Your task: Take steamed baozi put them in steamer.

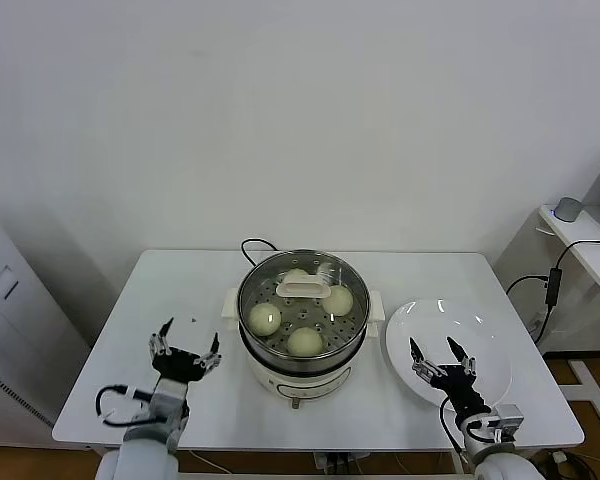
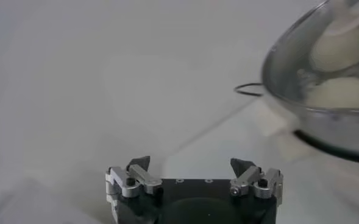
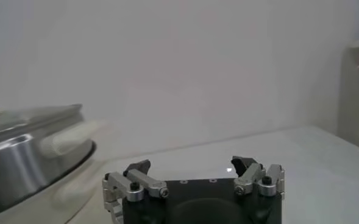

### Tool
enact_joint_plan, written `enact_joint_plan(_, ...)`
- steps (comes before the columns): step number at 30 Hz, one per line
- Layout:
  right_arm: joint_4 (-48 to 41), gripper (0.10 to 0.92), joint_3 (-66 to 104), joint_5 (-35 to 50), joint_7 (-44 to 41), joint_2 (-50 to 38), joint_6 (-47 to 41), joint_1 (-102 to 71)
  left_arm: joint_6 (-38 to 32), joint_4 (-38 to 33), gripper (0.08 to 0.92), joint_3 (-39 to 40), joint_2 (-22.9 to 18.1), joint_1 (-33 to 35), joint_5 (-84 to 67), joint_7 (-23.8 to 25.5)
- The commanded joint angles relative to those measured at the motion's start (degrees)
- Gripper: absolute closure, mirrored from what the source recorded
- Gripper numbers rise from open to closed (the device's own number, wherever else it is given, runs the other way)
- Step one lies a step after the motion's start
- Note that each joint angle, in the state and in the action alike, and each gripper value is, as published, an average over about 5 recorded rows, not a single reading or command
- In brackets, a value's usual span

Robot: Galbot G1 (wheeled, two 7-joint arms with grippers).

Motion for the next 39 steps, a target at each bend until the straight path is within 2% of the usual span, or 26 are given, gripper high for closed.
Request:
enact_joint_plan(1, 8.7, 0.203, 0.1, -0.8, 2.5, 0.3, -3.7, -8.8, -21.0, 1.0, 0.177, -5.8, 0.6, 11.5, -23.5, -2.0)
enact_joint_plan(17, 11.5, 0.203, -0.6, 0.0, 2.7, 1.2, -3.4, -12.9, -13.8, -0.3, 0.177, -4.6, 0.1, 15.8, -18.9, -2.6)
enact_joint_plan(39, 12.4, 0.203, 0.6, -3.0, 0.1, 0.4, -3.2, -13.3, -12.3, -2.3, 0.177, -4.6, -1.3, 16.9, -18.4, -3.0)
